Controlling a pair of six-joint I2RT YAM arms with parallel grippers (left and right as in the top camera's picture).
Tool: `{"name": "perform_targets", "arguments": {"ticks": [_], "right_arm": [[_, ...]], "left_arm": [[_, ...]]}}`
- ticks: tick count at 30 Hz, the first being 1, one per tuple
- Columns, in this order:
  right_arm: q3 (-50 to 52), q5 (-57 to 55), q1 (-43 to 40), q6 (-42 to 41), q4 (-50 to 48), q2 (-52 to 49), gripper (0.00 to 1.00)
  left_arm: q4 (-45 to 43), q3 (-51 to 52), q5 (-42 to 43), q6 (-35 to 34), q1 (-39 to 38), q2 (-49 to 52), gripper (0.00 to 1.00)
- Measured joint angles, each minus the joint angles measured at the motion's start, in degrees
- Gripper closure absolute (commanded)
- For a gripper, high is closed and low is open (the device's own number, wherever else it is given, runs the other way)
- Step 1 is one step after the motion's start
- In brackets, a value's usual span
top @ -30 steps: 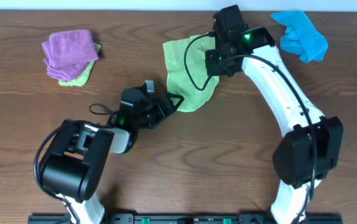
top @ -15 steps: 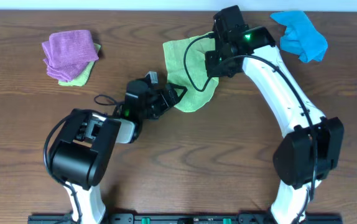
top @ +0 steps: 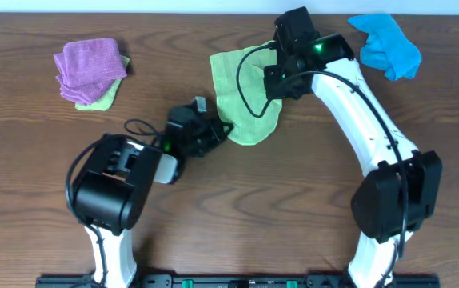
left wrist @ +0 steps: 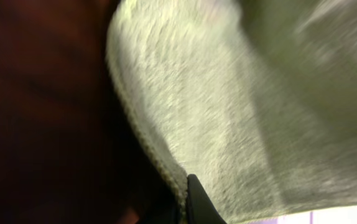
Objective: Fold the cloth
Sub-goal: 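Grasp the green cloth's left edge with the left gripper, then lift the cloth with both grippers and stretch it apart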
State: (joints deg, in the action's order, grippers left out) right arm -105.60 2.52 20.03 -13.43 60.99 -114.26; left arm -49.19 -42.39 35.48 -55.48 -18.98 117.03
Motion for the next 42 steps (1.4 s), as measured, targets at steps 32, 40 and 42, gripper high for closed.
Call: {"name": "perform_targets", "arguments": {"ticks": [32, 40, 42], "right_arm": [[6.4, -10.5, -3.2, -13.9, 11.3, 0.3, 0.98], [12.1, -11.0, -3.0, -16.3, 8.8, 0.5, 0.99], [12.2, -11.0, -2.9, -16.4, 6.8, 1.0, 0.98]], "left_arm": [[-0.7, -6.1, 35.5, 0.0, 16.9, -1.8, 0.94], [-0.5, -6.1, 39.3, -0.5, 16.9, -1.9, 0.94], [-1.4, -6.1, 39.3, -1.7, 16.9, -2.1, 0.94]]}}
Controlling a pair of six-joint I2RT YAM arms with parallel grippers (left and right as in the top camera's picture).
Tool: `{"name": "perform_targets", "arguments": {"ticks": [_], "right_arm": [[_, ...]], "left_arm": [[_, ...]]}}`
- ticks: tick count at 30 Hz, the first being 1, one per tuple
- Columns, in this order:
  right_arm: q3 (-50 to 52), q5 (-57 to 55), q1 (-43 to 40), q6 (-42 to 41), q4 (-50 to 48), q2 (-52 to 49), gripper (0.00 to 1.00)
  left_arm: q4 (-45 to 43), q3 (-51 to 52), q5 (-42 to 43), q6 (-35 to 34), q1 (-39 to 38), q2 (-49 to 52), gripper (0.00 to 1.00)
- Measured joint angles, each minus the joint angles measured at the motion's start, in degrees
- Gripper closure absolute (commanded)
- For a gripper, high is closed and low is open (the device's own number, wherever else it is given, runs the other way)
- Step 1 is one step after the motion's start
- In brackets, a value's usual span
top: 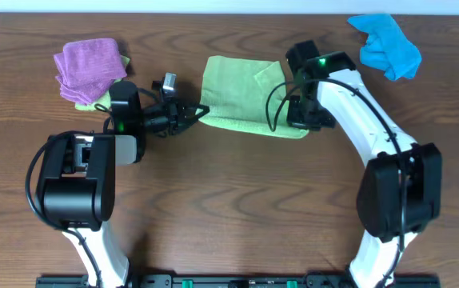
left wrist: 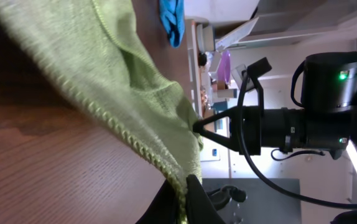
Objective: Fold the cloth
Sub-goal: 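Lift the cloth with both grippers and stretch it apart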
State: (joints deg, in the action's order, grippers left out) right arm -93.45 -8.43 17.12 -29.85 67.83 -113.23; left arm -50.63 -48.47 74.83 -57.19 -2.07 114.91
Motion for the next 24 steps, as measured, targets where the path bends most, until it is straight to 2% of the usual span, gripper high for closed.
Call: {"name": "perform_targets", "arguments": {"ticks": [5, 9, 12, 15, 17, 24], "right_arm": [[0.5, 1.0, 0.0, 0.4, -10.1, 4.3, 0.99], [0.4, 1.7, 0.0, 2.2, -21.2, 9.1, 0.99], [0.3, 2.4, 0.0, 3.6, -27.2, 11.0, 0.99], [0.3, 2.5, 0.0, 5.0, -32.5, 10.9, 0.99], [0.3, 2.5, 0.0, 5.7, -35.8, 10.6, 0.99], [0.3, 2.1, -0.1, 6.9, -44.1, 10.4, 0.99]], "left_arm": [[-1.5, -1.3, -1.6, -3.8, 0.0, -3.8, 0.94], [2.6, -7.6, -4.0, -4.8, 0.0, -5.9, 0.94], [13.1, -13.5, -6.8, -2.4, 0.0, -6.3, 0.94], [19.9, -16.3, -10.2, 1.5, 0.0, -6.3, 0.94], [22.5, -17.8, -13.0, 3.7, 0.0, -6.3, 0.94], [23.6, -24.1, -21.9, 8.4, 0.0, -6.3, 0.94]]}}
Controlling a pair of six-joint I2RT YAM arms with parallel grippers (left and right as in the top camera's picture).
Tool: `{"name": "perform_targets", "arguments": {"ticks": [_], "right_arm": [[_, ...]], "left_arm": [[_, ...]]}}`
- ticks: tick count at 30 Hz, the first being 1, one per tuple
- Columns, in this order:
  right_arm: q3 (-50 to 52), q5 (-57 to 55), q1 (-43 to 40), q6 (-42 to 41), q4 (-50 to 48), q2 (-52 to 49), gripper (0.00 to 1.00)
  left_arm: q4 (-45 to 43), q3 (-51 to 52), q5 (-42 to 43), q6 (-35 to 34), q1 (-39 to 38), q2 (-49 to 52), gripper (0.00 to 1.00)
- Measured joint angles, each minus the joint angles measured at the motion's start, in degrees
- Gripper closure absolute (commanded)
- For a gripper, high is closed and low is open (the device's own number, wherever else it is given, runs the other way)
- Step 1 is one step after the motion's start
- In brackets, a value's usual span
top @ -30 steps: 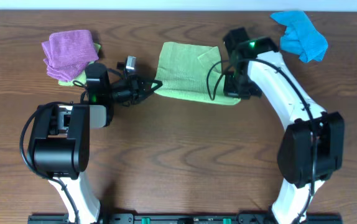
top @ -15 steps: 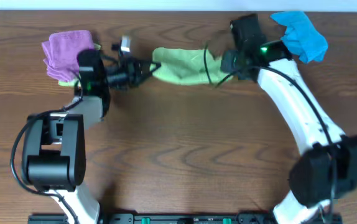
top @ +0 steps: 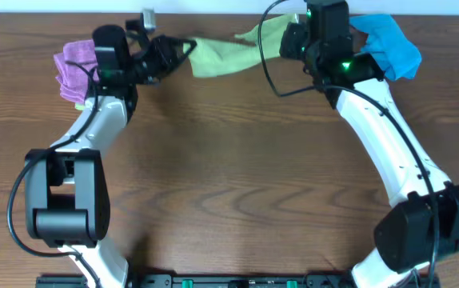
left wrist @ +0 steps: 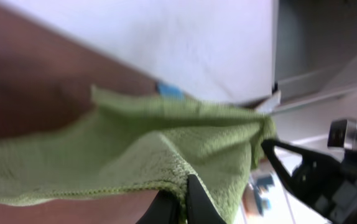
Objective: Fold the cloth
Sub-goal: 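Lift the cloth with both grippers and stretch it apart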
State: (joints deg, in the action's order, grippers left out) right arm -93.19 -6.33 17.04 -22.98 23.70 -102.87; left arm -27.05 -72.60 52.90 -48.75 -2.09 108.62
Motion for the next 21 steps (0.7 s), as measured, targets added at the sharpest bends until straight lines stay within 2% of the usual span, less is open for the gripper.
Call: {"name": "perform_targets", "arguments": {"ticks": [6, 21], "right_arm": [[0.0, -1.3, -0.5, 0.3, -1.8, -0.7, 0.99], [0.0, -3.0, -2.2, 1.8, -2.7, -0.8, 0.99]], "left_arm": [[0.1, -4.1, -3.6, 2.1, 0.0, 0.0, 0.94], [2.6, -4.3, -7.8, 3.8, -0.4, 0.0, 0.94]]}}
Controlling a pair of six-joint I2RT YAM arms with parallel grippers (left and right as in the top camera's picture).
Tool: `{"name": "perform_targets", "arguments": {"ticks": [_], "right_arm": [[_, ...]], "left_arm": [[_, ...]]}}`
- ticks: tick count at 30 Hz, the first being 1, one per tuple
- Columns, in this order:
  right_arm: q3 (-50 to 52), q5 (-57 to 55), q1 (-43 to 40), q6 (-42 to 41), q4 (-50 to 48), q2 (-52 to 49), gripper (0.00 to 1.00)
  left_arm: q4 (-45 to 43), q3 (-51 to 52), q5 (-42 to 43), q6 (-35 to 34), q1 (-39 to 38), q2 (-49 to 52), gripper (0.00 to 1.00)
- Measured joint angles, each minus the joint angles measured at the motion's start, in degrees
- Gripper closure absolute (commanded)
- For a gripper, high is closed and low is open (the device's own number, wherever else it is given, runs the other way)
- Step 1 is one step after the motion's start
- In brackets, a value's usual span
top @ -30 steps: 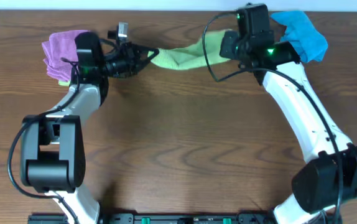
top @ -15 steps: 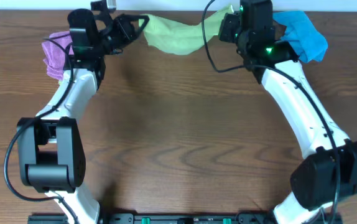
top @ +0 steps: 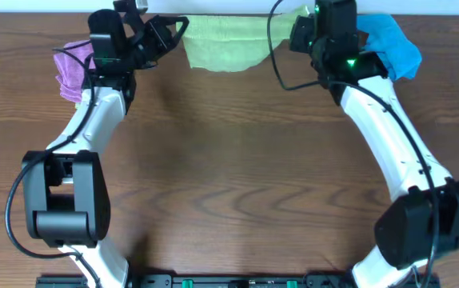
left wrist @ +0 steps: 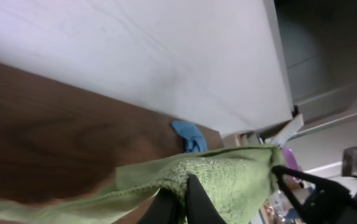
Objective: Fold the cloth
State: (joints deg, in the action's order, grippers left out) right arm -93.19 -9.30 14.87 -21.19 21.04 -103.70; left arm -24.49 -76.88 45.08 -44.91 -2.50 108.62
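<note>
A light green cloth (top: 228,44) hangs spread in the air over the table's far edge, stretched between my two grippers. My left gripper (top: 183,26) is shut on its left corner. In the left wrist view the black fingertips (left wrist: 191,191) pinch the hem of the green cloth (left wrist: 234,180). My right gripper (top: 301,26) holds the cloth's right corner, with its fingers mostly hidden under the wrist from overhead. The left wrist view shows the right gripper (left wrist: 281,173) as a black tip at the cloth's far corner.
A folded purple cloth (top: 68,68) on a green one lies at the back left, under my left arm. A crumpled blue cloth (top: 391,44) lies at the back right, and shows small as a blue cloth (left wrist: 190,135) in the left wrist view. The wooden table (top: 229,176) stretches in front.
The green cloth was a narrow, bunched strip between the grippers. Now it hangs wider and flatter, reaching further toward the right gripper. Both grippers still hold their corners at the far edge.
The cloth first lay rumpled on the table with my left gripper at its near corner and my right at its far side. Then it lay flatter with a gripper at each side edge. After that both grippers held it aloft at the far edge, and now it hangs spread.
</note>
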Motion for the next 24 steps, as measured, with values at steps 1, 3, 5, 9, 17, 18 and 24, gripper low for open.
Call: {"name": "perform_targets", "arguments": {"ticks": [1, 3, 5, 9, 17, 18, 24], "right_arm": [[0.0, 0.0, -0.1, 0.0, -0.4, 0.0, 0.99], [0.0, 0.0, -0.3, 0.0, -1.4, -0.2, 0.99], [0.0, 0.1, -0.4, 0.0, -1.8, -0.5, 0.99], [0.0, 0.0, -0.5, 0.0, -0.9, -1.6, 0.99], [0.0, 0.8, -0.2, 0.0, 9.7, -1.2, 0.99], [0.0, 1.0, 0.0, 0.0, 11.7, -1.0, 0.99], [0.0, 1.7, 0.7, 0.0, 24.6, -0.2, 0.99]], "left_arm": [[0.0, 0.0, -0.4, 0.2, -0.2, 0.0, 0.94], [0.0, 0.0, -1.2, 0.5, -0.6, 0.0, 0.94], [0.1, 0.0, -2.3, 0.9, -1.0, 0.0, 0.94], [0.1, 0.0, -3.1, 1.6, -1.5, 0.0, 0.94], [3.1, -0.8, 4.9, 2.7, 0.5, 0.0, 0.94], [4.0, -0.9, 6.4, 3.3, 1.0, 0.0, 0.94], [17.0, -1.4, 15.0, 10.4, 4.5, 0.1, 0.94]]}}
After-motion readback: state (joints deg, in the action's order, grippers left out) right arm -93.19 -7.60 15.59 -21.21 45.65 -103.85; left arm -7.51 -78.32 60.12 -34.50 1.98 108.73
